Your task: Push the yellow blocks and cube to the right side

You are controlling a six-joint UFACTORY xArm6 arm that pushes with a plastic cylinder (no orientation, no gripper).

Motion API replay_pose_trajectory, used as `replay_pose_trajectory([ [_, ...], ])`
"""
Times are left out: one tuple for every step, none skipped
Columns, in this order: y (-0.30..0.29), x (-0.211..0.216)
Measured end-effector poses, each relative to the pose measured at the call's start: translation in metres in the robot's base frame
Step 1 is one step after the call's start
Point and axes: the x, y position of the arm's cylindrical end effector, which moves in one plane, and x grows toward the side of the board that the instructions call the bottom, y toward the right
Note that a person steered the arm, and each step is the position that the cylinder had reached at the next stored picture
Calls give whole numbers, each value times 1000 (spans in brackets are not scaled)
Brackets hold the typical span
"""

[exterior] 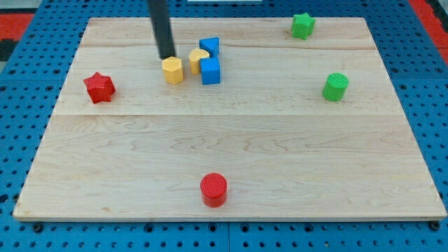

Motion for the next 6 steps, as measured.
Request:
replay_pose_trajectory([
  [33, 17],
  [67, 29],
  [96, 37],
  [24, 3],
  [-42, -18],
  [-95, -4],
])
